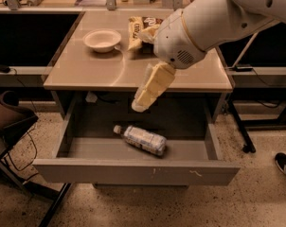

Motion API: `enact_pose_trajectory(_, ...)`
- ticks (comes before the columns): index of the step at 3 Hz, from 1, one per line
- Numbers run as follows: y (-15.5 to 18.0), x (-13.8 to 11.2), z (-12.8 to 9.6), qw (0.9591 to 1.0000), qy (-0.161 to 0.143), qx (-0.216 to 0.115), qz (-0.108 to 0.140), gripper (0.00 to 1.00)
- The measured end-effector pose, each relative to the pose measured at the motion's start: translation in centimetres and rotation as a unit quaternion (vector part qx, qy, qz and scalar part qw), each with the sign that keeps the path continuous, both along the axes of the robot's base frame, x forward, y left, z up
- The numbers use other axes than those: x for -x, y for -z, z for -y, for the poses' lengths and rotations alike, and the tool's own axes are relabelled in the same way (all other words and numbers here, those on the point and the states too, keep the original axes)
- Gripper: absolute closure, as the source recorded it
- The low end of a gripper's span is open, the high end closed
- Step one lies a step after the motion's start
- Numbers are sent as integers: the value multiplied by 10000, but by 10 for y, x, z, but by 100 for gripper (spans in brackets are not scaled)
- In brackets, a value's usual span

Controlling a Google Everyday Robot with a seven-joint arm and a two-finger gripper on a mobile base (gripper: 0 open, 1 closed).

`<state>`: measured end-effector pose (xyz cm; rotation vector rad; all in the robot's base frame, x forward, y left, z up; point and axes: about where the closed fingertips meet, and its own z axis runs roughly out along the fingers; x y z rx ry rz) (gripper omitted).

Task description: Pick blue plastic bottle from top drawer and place on counter

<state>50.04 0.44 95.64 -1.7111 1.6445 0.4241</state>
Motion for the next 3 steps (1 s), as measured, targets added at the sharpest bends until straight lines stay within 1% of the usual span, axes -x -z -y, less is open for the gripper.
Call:
enact_pose_trajectory(1,17,-4,-4,9997,201,158,55,0)
enact_pose_trajectory(2,72,-8,-19,9985,505,180,-115,0)
enact_pose_trajectory(3,133,-20,-32,9953,922,78,-301,0)
